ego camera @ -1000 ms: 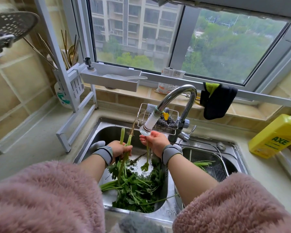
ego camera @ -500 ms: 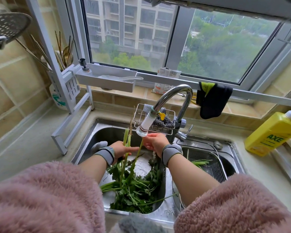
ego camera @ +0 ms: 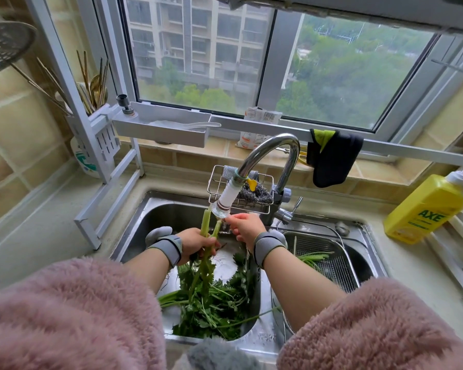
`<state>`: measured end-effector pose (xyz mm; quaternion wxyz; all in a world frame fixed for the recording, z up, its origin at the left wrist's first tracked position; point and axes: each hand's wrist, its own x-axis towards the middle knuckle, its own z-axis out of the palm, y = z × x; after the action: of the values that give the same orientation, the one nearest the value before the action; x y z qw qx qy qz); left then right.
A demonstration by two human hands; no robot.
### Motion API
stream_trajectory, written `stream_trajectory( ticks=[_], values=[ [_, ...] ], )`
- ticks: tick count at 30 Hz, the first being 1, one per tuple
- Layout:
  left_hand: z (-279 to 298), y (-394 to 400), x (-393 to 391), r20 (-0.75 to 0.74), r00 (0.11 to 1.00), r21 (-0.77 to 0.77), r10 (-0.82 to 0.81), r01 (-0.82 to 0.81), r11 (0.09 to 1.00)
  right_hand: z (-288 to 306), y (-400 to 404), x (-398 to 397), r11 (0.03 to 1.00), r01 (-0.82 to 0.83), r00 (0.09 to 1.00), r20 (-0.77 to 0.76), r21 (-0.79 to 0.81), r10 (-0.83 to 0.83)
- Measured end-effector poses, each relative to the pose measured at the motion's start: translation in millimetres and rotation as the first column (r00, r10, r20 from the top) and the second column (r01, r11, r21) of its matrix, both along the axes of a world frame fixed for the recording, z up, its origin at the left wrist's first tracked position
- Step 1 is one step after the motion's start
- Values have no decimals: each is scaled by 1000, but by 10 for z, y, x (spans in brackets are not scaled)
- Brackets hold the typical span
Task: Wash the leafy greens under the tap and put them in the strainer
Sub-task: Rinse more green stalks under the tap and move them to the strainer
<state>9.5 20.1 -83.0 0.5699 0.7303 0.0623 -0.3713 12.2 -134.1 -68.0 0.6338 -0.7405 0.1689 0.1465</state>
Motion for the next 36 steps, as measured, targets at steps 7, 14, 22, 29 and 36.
stream_trajectory(
  ticks=[7, 14, 22, 29, 36],
  values=[
    [20, 40, -10, -63, 996, -74, -57, 52, 996, -93, 71, -8, 992, -109, 994, -7, 62, 110],
    [-50, 88, 11, -22, 998, -53, 65, -66, 996, -117, 100, 18, 981, -179, 984, -5, 79, 180],
    [-33, 107, 32, 118, 993, 104, 23, -35, 994, -140, 125, 18, 973, -230, 969, 93, 14, 228],
    [-46, 122, 47, 199, 980, 148, -10, -20, 989, -150, 128, 33, 963, -241, 962, 100, -122, 253],
    [-59, 92, 51, 269, 957, 282, -106, 27, 959, -131, 68, 26, 844, -371, 909, 32, -388, 415]
  ],
)
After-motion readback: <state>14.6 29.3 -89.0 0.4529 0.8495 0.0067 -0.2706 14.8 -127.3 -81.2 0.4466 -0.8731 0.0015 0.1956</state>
